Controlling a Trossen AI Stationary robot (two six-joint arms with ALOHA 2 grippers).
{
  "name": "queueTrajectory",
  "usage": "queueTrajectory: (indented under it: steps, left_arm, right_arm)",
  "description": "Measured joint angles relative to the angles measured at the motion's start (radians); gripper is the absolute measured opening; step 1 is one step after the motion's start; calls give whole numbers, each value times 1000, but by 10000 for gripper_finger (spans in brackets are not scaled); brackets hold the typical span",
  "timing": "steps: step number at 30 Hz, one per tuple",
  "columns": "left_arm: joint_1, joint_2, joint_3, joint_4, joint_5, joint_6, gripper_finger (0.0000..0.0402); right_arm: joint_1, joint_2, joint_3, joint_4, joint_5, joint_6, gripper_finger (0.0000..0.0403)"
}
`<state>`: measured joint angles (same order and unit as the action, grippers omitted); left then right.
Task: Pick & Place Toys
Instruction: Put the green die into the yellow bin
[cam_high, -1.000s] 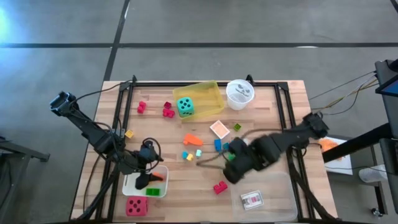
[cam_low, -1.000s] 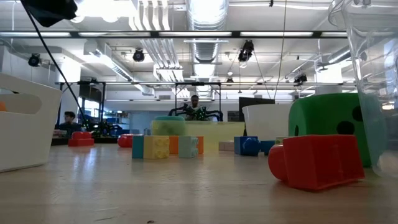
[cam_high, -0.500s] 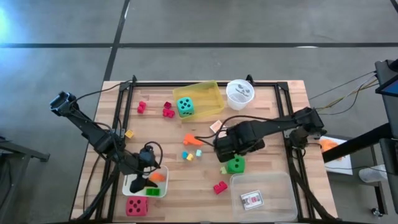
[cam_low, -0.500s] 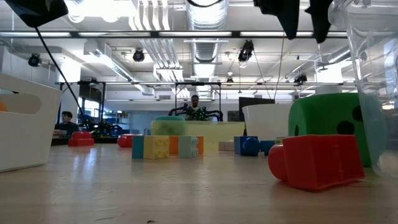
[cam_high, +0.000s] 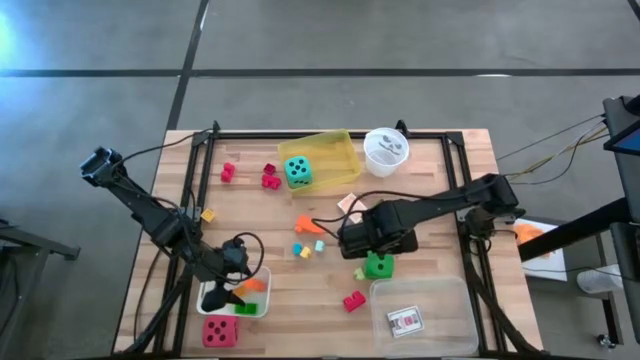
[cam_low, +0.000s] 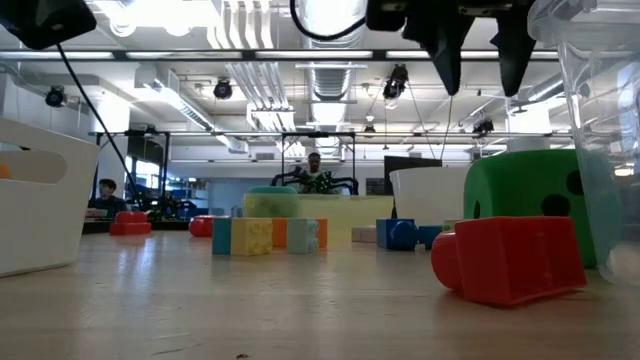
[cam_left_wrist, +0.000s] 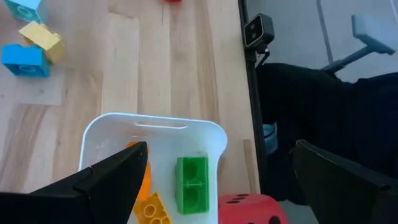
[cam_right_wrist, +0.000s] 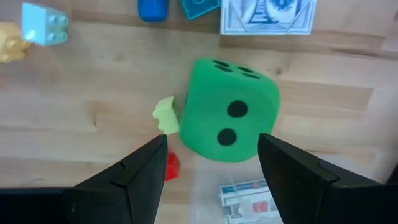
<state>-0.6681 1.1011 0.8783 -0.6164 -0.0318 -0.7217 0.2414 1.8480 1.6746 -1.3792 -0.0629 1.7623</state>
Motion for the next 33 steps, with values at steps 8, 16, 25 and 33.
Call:
queueTrajectory:
  steps: [8,16,25,33]
  left_arm:
    - [0,-11,0,-26,34,36,386]
    - [0,-46,0,-42,48,43,386]
    - [0,-79,0,-42,48,103,386]
    - [0,-85,0,-43,48,123,386]
  right_arm:
    - [-44,41,22,6,-14,-13,246]
    - [-47,91,22,8,-81,27,246]
    - [-45,168,37,0,-121,19,246]
    - [-45,166,37,-9,-115,88,246]
